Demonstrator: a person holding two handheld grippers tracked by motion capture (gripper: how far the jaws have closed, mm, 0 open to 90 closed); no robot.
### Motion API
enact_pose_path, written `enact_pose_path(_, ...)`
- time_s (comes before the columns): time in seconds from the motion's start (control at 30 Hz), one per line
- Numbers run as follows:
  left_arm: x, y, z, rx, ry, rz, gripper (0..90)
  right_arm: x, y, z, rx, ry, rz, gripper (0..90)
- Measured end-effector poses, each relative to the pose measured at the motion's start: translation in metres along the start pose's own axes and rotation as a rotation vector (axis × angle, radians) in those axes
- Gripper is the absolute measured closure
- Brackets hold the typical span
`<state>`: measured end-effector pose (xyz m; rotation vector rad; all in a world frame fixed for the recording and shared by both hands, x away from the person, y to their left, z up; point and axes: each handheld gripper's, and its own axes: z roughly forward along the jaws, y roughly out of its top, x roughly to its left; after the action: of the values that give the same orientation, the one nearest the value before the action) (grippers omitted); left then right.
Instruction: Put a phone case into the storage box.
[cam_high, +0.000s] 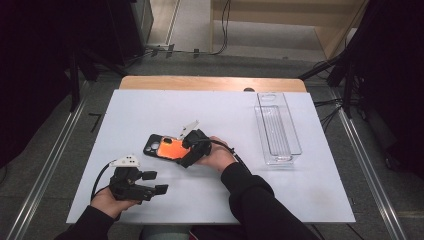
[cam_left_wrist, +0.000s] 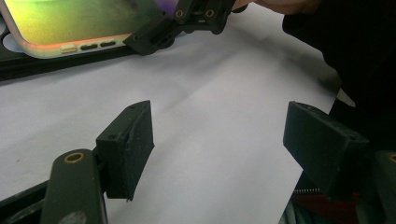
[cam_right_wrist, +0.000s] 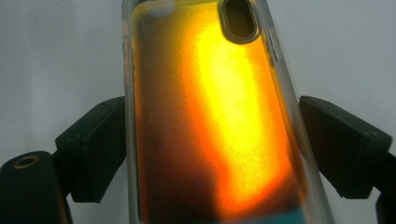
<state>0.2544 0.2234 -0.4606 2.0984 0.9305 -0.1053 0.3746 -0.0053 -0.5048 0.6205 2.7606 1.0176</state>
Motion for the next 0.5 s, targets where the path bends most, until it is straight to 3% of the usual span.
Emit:
enact_pose_path(0.37, 0.0003, 0.0002, -0.0005, -0.002, 0.002, -0.004, 24.3, -0.0001, 0.0009, -0.0072, -0.005, 0.017, 0.01, 11.1)
enact_pose_path(0.5, 0.0003, 0.0003, -0.0004, -0.002, 0.001, -0.004, 24.3, -0.0015, -0.001, -0.006, 0.004, 0.037, 0.035, 11.0)
